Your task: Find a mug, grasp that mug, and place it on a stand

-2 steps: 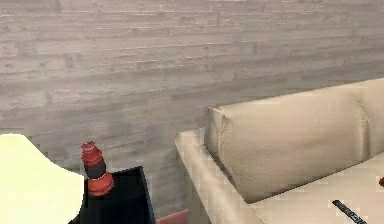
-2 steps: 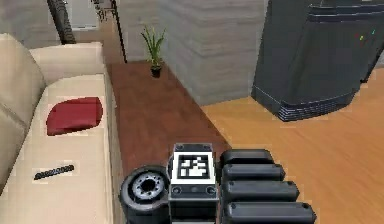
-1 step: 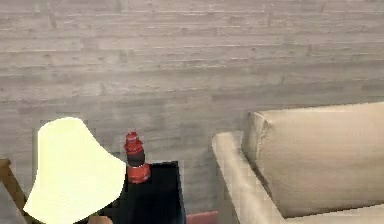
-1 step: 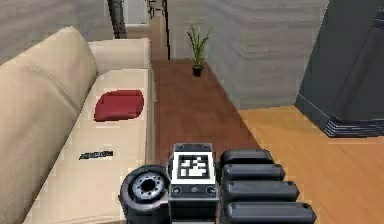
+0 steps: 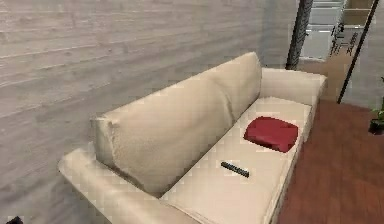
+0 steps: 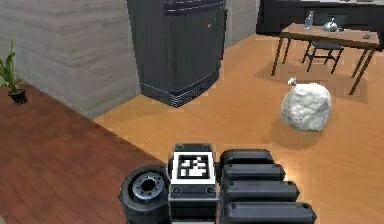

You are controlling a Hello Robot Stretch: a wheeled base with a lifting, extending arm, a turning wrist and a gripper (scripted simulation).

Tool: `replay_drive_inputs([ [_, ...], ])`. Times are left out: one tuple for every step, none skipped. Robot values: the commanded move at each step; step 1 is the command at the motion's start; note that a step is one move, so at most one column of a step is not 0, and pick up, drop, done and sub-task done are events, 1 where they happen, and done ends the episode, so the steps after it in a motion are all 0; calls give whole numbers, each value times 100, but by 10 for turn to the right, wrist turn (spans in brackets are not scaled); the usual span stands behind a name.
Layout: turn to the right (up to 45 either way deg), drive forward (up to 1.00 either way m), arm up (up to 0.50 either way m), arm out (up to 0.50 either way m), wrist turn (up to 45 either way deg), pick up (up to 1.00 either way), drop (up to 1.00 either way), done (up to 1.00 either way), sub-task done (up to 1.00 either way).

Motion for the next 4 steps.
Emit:
replay_drive_inputs([
  [180, 0, 0, 0, 0, 0, 0, 0, 0],
  [-450, 0, 0, 0, 0, 0, 0, 0, 0],
  [-210, 0, 0, 0, 0, 0, 0, 0, 0],
  [450, 0, 0, 0, 0, 0, 0, 0, 0],
])
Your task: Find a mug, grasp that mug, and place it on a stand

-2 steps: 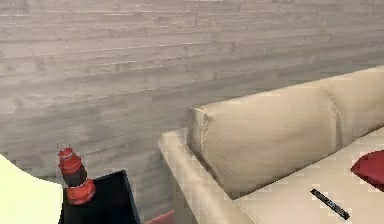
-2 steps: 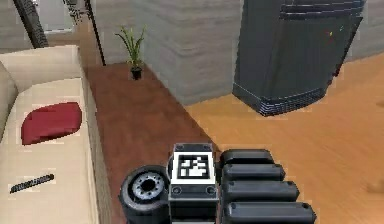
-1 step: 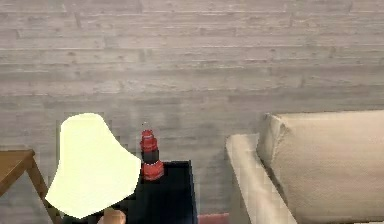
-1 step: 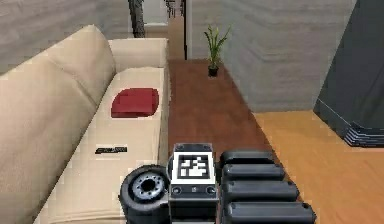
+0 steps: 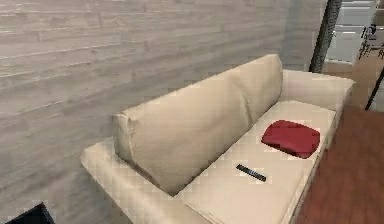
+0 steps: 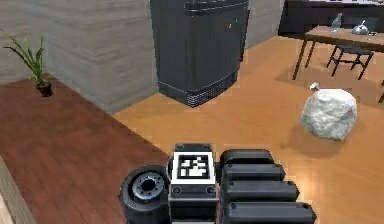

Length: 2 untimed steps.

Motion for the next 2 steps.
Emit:
replay_drive_inputs([
  [240, 0, 0, 0, 0, 0, 0, 0, 0],
  [-450, 0, 0, 0, 0, 0, 0, 0, 0],
])
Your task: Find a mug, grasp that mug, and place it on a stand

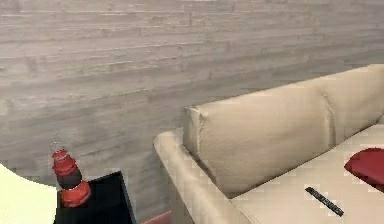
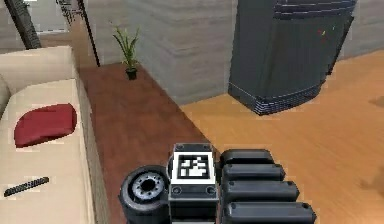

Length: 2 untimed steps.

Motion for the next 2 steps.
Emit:
replay_drive_inputs([
  [-210, 0, 0, 0, 0, 0, 0, 0, 0],
  [-30, 0, 0, 0, 0, 0, 0, 0, 0],
])
